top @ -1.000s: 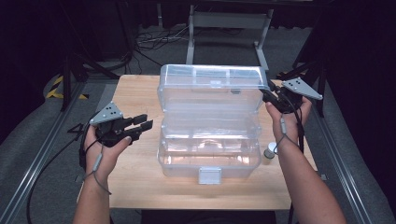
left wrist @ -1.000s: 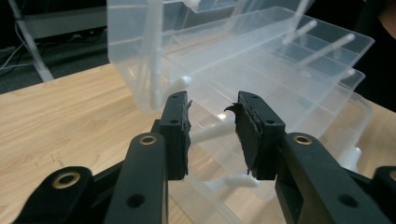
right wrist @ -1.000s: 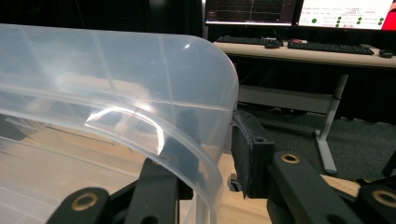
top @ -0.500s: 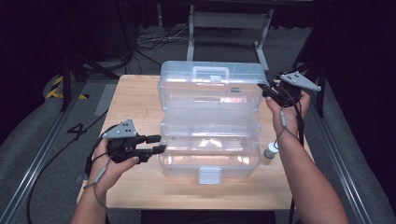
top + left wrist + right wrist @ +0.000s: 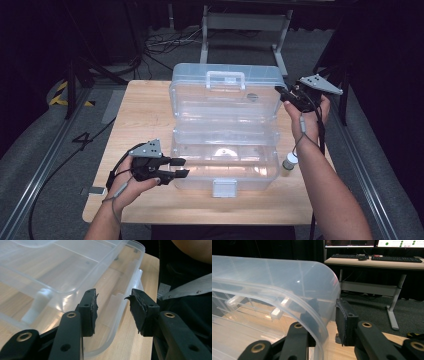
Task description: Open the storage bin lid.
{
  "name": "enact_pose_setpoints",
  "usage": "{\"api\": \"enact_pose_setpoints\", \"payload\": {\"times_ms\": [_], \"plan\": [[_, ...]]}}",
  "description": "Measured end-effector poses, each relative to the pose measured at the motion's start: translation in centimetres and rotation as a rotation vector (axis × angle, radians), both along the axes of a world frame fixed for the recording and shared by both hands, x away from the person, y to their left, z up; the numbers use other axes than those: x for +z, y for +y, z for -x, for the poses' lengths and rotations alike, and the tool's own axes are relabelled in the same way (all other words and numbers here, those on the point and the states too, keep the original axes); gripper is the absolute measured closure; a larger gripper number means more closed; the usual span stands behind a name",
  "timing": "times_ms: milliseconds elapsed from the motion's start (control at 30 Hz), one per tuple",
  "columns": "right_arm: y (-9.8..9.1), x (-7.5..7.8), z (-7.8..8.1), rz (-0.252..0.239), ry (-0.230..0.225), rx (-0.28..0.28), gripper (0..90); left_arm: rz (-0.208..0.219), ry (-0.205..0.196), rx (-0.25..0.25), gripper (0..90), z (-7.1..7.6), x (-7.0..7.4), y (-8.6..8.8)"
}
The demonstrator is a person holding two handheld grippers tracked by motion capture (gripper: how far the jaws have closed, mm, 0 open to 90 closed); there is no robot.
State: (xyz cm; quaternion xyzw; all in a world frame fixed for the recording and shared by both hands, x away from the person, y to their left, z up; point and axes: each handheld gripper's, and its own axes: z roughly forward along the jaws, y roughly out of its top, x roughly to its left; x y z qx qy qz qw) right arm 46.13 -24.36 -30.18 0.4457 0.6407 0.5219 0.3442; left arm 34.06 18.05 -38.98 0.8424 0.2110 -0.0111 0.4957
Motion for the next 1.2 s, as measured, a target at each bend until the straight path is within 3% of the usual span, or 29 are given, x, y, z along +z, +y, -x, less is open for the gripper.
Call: {"api": "enact_pose_setpoints", "payload": {"times_ms": [133, 533, 767, 933, 1200], "plan": [[0.0, 0.1, -0.2, 0.007, 0.004, 0.002, 72.6, -0.010, 0.017, -0.027, 57.4, -0.2, -0.8, -0.4], [0.1, 0.0, -0.8, 0.009, 0.001, 0.000, 72.8, -0.113, 0.053, -0.066, 58.0, -0.4, -2.4, -1.6], [0.0, 0.0, -1.2, 0.002, 0.001, 0.001, 72.7, -0.108, 0.039, -0.056, 61.6, -0.5, -2.6, -1.5], [0.0, 0.0, -1.6, -0.003, 0.014, -0.002, 72.7, -0.156, 0.013, -0.058, 63.4, -0.3, -2.5, -1.9], [0.2, 0.1, -2.4, 0.003, 0.030, -0.011, 73.5, -0.157, 0.001, -0.062, 64.4, -0.2, -2.5, -1.8]]}}
